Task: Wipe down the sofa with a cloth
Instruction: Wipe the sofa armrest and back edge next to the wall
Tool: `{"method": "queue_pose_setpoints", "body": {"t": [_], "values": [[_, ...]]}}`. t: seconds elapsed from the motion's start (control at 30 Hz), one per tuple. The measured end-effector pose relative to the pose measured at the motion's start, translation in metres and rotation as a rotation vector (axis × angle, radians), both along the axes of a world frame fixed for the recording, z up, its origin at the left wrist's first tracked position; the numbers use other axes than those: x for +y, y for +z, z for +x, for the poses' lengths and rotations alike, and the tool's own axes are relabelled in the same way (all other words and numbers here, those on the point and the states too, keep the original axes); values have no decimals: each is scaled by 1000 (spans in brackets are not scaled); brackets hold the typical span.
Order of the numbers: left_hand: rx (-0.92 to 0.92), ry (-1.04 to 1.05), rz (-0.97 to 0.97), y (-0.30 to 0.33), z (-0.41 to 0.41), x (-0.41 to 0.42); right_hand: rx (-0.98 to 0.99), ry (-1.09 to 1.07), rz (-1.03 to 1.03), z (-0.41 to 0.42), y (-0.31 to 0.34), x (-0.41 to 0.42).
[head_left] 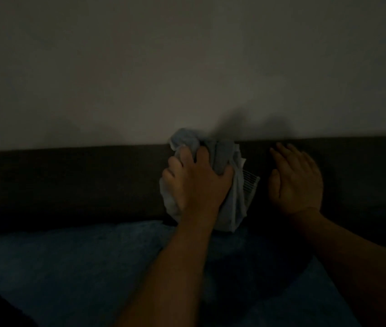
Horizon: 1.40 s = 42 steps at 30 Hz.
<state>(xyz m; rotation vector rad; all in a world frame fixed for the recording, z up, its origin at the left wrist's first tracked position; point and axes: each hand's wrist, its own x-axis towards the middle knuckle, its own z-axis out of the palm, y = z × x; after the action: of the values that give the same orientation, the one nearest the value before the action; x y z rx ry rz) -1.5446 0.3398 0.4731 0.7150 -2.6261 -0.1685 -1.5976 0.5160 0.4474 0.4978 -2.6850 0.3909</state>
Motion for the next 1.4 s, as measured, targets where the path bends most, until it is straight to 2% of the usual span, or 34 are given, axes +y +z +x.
{"method": "queue_pose_setpoints", "body": {"t": [0.17, 0.27, 0.4, 0.57, 0.73, 0.9, 1.03, 1.07, 1.1, 1.2, 1.23, 1.4], "values": [[-6, 26, -63, 2, -6, 1, -62, 73, -62, 1, 15, 1], [16, 34, -60, 0, -4, 2, -55, 131, -47, -12, 31, 56], [-19, 81, -88, -1, -5, 8, -45, 8, 85, -26, 19, 145], [9, 124, -93, -4, -6, 12, -19, 27, 76, -28, 4, 148], [29, 273, -12, 11, -16, 54, 13, 32, 69, -27, -2, 150], [-29, -5, -53, 11, -36, 142, 24, 47, 85, -28, -3, 150], [-2, -263, -125, 16, -26, 107, 33, 38, 93, -28, -4, 150], [-1, -260, -146, 19, -16, 87, 42, 38, 89, -27, -3, 150], [-5, -180, -130, 22, -6, 63, 50, 34, 86, -26, -3, 150], [3, 255, 57, 22, 23, -7, 46, 24, 68, -25, -1, 150], [-3, 330, 100, 20, 25, -16, 55, 28, 64, -25, -1, 149], [-62, 325, 35, 19, -11, 21, 62, 35, 66, -27, -3, 150]]}}
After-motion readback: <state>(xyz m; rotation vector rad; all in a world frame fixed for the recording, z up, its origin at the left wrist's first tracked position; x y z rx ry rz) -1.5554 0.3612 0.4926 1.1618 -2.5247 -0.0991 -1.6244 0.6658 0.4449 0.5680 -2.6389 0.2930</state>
